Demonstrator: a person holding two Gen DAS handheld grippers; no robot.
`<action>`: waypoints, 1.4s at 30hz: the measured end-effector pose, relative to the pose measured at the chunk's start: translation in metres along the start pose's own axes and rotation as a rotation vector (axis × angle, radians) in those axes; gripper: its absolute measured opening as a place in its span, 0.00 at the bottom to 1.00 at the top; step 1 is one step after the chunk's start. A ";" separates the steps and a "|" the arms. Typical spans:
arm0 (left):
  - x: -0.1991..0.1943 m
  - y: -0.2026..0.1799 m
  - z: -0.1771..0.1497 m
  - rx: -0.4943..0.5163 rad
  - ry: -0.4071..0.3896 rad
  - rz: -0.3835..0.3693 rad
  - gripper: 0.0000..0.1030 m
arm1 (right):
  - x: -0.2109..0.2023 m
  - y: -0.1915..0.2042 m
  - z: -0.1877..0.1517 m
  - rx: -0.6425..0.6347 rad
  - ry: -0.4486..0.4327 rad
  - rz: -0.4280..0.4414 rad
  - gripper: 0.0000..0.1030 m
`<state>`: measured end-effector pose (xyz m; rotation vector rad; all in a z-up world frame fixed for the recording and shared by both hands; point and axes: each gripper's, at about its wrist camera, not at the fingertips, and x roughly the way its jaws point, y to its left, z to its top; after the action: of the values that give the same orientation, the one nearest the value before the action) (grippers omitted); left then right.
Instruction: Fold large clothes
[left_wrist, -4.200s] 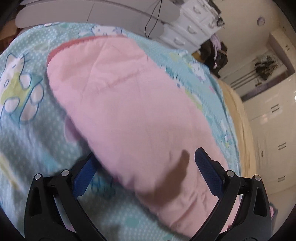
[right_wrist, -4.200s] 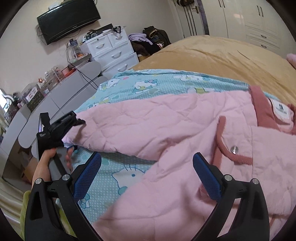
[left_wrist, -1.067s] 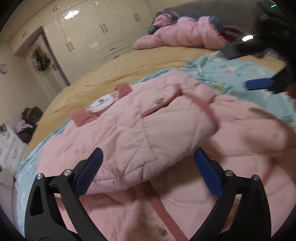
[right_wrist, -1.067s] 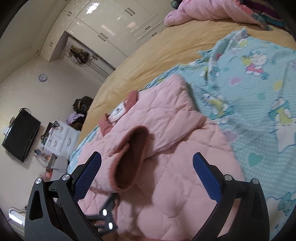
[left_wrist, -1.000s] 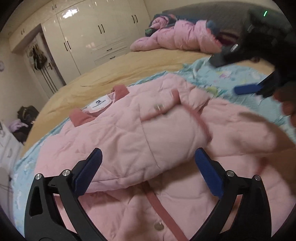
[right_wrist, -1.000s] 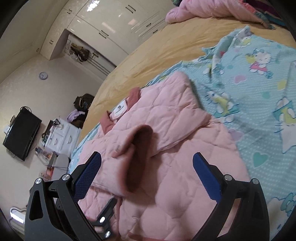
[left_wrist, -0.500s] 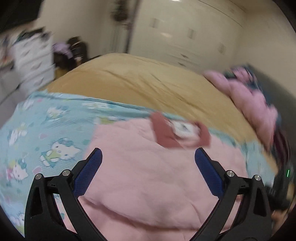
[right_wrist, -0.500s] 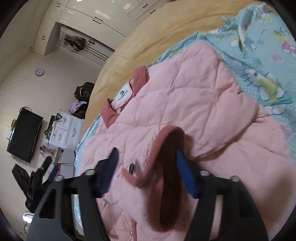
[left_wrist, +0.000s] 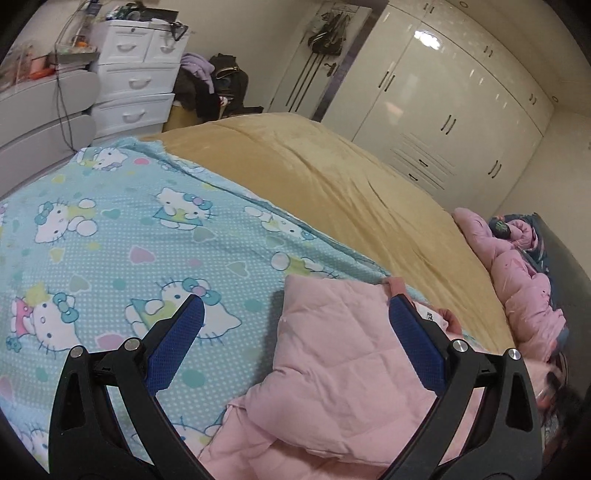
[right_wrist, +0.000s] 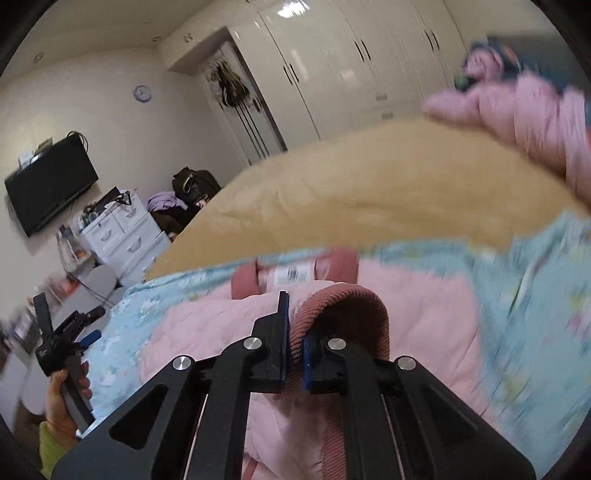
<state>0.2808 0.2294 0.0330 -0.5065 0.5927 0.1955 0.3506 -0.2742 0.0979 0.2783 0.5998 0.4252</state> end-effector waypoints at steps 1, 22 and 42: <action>0.003 -0.006 -0.003 0.015 0.010 -0.019 0.91 | 0.002 -0.003 0.004 -0.004 0.001 -0.015 0.05; 0.058 -0.079 -0.068 0.308 0.184 -0.090 0.84 | 0.063 -0.048 -0.036 0.084 0.119 -0.170 0.06; 0.106 -0.070 -0.104 0.353 0.348 -0.018 0.85 | 0.027 -0.006 -0.038 -0.026 0.046 -0.194 0.67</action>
<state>0.3388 0.1196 -0.0742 -0.2020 0.9408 -0.0184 0.3495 -0.2624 0.0525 0.1840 0.6594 0.2526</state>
